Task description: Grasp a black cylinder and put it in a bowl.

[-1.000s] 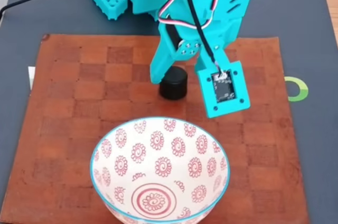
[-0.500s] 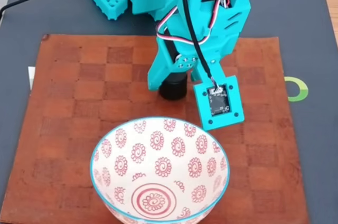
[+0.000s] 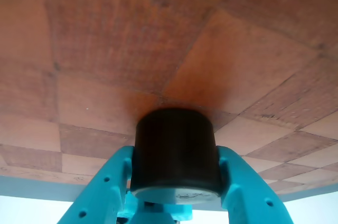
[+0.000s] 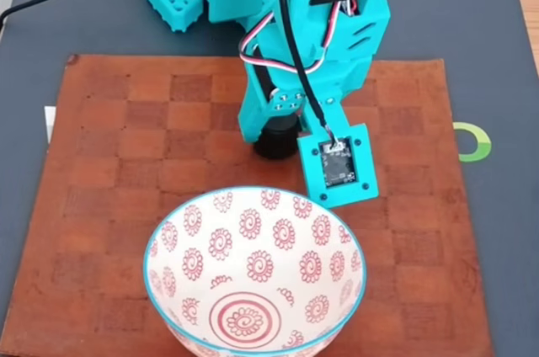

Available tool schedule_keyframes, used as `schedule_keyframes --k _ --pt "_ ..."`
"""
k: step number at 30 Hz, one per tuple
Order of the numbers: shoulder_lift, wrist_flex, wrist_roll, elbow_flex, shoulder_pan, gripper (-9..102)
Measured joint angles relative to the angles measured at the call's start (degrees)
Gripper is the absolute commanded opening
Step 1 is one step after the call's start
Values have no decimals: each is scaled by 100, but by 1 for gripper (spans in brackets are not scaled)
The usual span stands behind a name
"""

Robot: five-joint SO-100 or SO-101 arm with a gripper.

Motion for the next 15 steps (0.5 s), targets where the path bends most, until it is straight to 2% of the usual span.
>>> schedule_keyframes --k 11,15 --pt "0 9 0 0 -9 16" --pt "0 193 0 0 -9 13"
